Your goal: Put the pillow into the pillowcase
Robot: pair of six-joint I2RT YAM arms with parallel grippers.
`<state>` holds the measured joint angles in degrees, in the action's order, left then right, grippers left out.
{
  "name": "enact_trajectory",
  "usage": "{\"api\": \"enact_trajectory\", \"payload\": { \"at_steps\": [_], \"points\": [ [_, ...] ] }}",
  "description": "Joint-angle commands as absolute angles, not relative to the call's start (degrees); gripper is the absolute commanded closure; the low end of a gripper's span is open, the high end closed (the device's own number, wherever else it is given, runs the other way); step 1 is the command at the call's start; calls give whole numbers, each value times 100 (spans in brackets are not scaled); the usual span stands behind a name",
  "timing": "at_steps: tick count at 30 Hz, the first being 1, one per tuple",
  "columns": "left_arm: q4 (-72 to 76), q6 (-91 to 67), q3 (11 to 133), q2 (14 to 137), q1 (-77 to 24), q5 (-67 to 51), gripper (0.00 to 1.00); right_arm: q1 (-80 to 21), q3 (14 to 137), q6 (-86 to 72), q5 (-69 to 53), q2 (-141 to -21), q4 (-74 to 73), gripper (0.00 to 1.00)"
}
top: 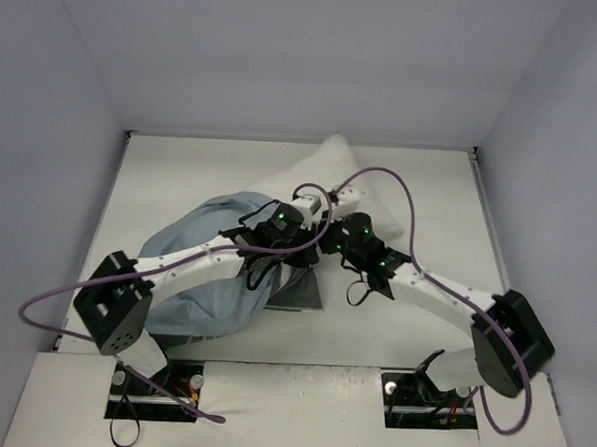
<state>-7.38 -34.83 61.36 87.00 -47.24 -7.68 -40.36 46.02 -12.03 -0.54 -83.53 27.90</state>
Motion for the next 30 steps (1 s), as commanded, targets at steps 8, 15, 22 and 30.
{"api": "enact_trajectory", "payload": {
  "at_steps": [8, 15, 22, 30],
  "points": [
    [299, -3235, 6495, 8826, -4036, -932, 100, -4236, 3172, -2391, 836, -6951, 3031, 100],
    [229, -3357, 6285, 8587, -3945, -1766, 100, -4272, 4507, -2329, 335, -8471, 3753, 100],
    [55, -3638, 4914, 7420, -4299, -845, 100, -4280, 5633, -1996, 246, -9501, 3876, 100],
    [-3238, -3911, 5938, 5722, -3833, 1712, 23, -4280, 5599, -529, -140, -8730, 3289, 27]
  ]
}}
